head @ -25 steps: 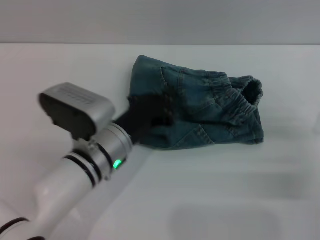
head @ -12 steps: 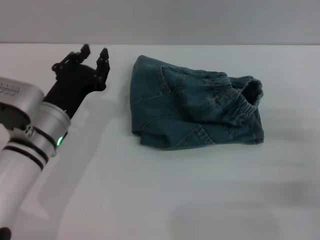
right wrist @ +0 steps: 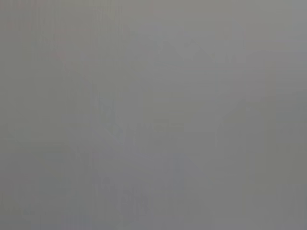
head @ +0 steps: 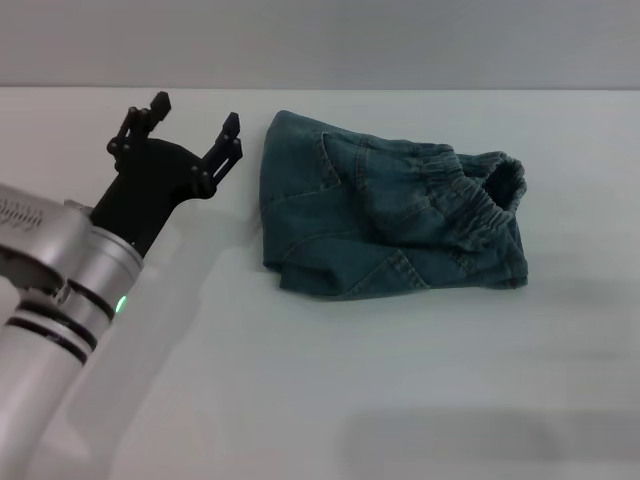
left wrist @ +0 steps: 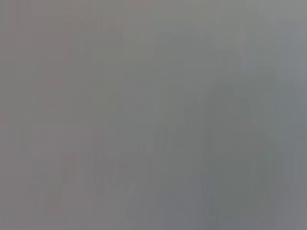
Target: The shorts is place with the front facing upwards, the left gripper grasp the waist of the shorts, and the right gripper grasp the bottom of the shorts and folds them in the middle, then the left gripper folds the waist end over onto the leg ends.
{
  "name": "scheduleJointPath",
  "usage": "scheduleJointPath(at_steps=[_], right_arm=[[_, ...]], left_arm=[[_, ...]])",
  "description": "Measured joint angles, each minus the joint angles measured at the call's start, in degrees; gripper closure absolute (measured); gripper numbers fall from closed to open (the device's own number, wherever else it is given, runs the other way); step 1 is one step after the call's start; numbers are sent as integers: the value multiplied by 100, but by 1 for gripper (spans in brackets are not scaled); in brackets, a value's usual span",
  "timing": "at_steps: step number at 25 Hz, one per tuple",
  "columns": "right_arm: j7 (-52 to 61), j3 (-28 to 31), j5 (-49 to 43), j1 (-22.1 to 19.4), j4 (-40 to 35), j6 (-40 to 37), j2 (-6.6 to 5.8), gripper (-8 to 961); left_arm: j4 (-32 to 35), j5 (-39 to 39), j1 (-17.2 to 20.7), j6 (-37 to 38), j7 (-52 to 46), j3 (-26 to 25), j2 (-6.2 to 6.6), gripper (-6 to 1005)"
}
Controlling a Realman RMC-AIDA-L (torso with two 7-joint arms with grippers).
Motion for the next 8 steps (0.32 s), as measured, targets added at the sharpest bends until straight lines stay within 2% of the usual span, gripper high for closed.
scheduleJointPath(at_steps=[5, 7, 8], right_arm=[[20, -31, 15, 42, -216, 47, -1, 311], [31, -27, 19, 54, -271, 50, -3, 146], [36, -27, 19, 54, -273, 74, -8, 146]], left_arm=[[183, -37, 19, 332, 22, 49, -9, 177], [200, -37, 19, 322, 23, 48, -8, 152], [234, -39, 13, 304, 25, 51, -3, 139]])
